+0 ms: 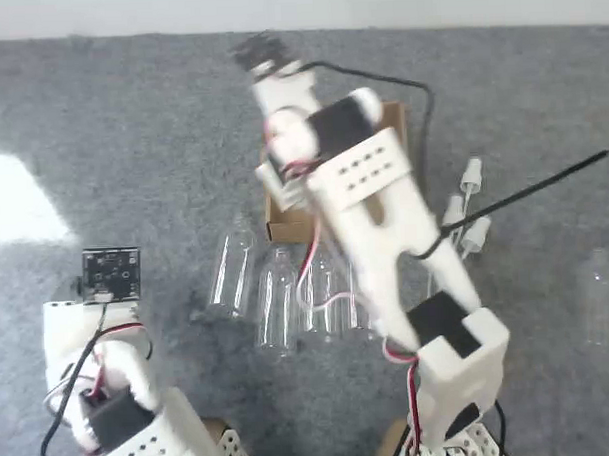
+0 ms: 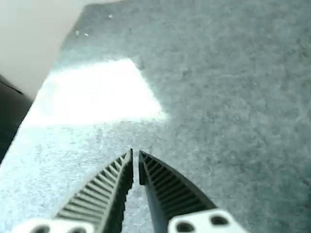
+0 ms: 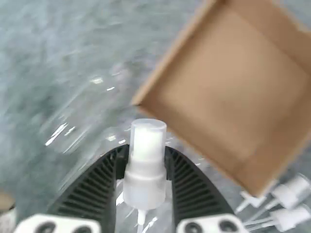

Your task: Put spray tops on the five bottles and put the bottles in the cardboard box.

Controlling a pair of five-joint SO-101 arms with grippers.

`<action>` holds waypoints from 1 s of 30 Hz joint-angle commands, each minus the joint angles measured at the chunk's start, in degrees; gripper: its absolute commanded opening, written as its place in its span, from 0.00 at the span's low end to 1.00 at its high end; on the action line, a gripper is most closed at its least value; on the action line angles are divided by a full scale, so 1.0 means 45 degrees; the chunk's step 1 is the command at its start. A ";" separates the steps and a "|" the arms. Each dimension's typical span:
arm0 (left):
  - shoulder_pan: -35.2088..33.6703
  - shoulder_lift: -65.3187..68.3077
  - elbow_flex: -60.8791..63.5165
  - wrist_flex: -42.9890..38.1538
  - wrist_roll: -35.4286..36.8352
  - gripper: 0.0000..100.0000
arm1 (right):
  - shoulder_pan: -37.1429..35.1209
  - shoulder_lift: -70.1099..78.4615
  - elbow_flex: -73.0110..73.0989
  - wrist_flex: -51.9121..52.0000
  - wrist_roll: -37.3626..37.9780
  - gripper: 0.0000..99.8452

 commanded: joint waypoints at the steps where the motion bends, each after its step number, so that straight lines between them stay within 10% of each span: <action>1: -0.0059 0.2403 -0.2901 0.0821 -0.0137 0.01 | -0.0303 -0.0947 0.1485 0.0518 0.0195 0.01; 11: 0.4454 1.1057 -0.9836 0.3985 0.0488 0.01 | 0.4796 -0.6281 0.7853 0.0068 0.2794 0.01; 22: 1.2933 1.1702 -1.0462 0.3634 0.4024 0.06 | 0.7980 -0.8156 1.5746 -0.5812 0.2794 0.01; 30: 1.0061 1.1702 -1.0247 0.3028 0.4122 0.08 | 0.6418 -0.7492 1.6020 -0.6750 0.1192 0.01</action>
